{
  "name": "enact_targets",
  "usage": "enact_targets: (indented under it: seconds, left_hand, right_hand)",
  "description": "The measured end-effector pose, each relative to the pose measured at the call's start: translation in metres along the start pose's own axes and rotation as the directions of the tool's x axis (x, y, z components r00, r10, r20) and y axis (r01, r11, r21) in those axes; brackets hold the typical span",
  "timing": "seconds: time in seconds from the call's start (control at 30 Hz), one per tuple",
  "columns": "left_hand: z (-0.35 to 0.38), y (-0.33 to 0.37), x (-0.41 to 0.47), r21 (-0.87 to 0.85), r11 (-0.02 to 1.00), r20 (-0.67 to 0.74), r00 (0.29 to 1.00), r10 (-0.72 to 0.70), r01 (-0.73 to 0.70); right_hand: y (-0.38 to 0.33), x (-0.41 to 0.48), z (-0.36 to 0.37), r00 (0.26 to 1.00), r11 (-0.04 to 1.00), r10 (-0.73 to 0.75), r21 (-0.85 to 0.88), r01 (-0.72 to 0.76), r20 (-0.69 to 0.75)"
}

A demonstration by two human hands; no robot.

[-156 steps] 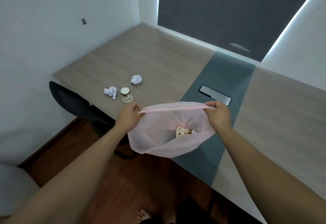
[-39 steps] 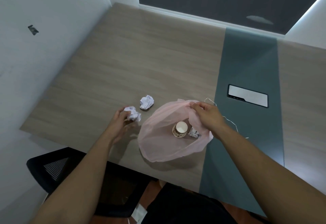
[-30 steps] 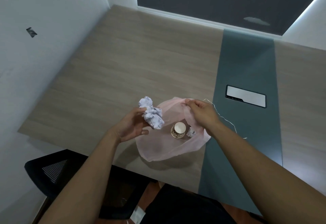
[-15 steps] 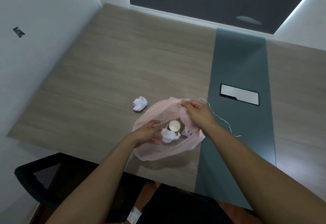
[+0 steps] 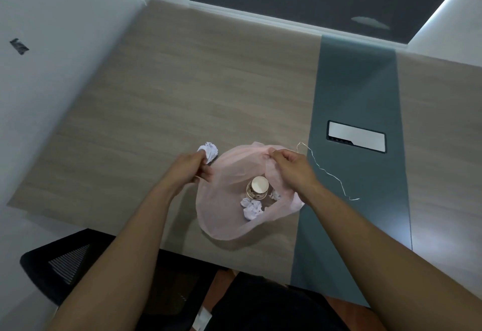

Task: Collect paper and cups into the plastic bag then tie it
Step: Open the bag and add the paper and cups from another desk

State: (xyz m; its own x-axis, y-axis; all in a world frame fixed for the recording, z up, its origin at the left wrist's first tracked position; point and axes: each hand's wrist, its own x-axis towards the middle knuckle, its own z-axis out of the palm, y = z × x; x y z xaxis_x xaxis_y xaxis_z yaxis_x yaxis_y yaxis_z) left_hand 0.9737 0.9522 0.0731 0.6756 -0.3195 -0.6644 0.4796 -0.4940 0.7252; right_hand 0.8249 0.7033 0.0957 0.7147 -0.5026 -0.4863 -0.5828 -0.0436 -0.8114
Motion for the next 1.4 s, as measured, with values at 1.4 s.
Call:
enact_targets:
  seconds: [1.4]
  left_hand:
    - [0.052,-0.057,-0.01,0.057,0.996,0.329,0.943,0.048,-0.071]
  right_hand:
    - [-0.025,0.01,0.021,0.997,0.976,-0.063,-0.205,0.072,0.051]
